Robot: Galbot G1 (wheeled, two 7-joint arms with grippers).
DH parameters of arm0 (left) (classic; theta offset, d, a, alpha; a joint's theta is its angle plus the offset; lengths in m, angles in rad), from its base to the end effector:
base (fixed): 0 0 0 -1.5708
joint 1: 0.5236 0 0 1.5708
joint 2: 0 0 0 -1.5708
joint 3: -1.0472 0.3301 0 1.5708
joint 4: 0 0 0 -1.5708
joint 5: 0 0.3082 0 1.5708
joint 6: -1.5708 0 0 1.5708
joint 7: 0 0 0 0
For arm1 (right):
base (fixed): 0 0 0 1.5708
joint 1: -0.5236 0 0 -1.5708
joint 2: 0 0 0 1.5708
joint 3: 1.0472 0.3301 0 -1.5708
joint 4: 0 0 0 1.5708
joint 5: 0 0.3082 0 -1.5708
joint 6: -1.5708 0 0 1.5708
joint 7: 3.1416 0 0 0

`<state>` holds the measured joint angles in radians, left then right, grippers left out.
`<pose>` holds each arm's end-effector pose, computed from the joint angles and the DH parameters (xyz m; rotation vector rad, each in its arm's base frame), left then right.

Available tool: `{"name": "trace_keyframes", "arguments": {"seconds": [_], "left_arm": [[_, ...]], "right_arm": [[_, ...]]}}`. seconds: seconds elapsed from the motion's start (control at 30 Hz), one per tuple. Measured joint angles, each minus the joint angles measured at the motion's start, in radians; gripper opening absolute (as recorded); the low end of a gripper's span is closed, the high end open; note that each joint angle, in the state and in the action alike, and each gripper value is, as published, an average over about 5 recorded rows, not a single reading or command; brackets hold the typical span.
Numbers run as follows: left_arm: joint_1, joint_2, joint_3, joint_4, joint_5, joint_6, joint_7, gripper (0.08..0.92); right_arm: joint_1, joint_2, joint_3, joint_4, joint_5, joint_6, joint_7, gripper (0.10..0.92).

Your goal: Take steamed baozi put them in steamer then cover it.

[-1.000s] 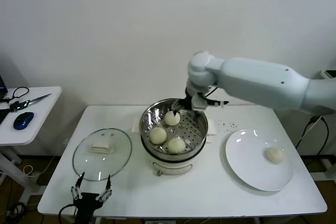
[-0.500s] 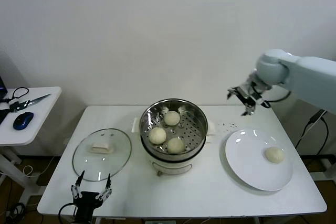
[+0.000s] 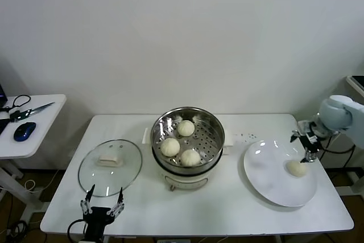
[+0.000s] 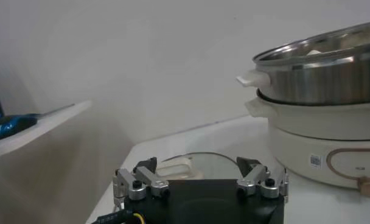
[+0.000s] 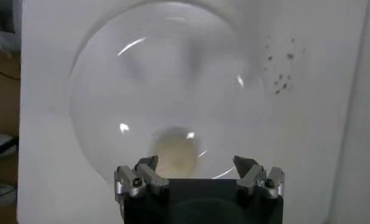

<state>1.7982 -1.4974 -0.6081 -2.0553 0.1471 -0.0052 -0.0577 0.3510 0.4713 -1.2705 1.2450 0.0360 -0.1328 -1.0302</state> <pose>0.0729 0.0366 -0.3202 0.0919 -2.8634 -0.3804 0.4306 -0.2527 -0.1407 1.1073 -1.2700 1.3782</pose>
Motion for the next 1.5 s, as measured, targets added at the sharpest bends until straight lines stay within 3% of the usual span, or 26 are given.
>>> {"name": "trace_keyframes", "arguments": {"seconds": [0.33, 0.83, 1.17, 1.5], "left_arm": [[0.001, -0.002, -0.013, 0.006, -0.001, 0.004, -0.001, 0.823], [-0.002, -0.005, -0.024, 0.014, 0.002, 0.008, -0.003, 0.823], [0.005, -0.006, -0.025, 0.002, 0.003, 0.008, -0.003, 0.823], [0.015, -0.007, -0.023, -0.007, 0.001, 0.006, -0.004, 0.823]], "right_arm": [[-0.232, 0.051, 0.232, -0.145, -0.086, 0.012, -0.005, 0.823], [-0.353, 0.132, 0.354, -0.255, -0.163, 0.017, -0.025, 0.819], [-0.361, 0.146, 0.373, -0.271, -0.164, 0.017, -0.031, 0.690], [-0.266, 0.148, 0.315, -0.237, -0.062, -0.015, -0.026, 0.670]]}}
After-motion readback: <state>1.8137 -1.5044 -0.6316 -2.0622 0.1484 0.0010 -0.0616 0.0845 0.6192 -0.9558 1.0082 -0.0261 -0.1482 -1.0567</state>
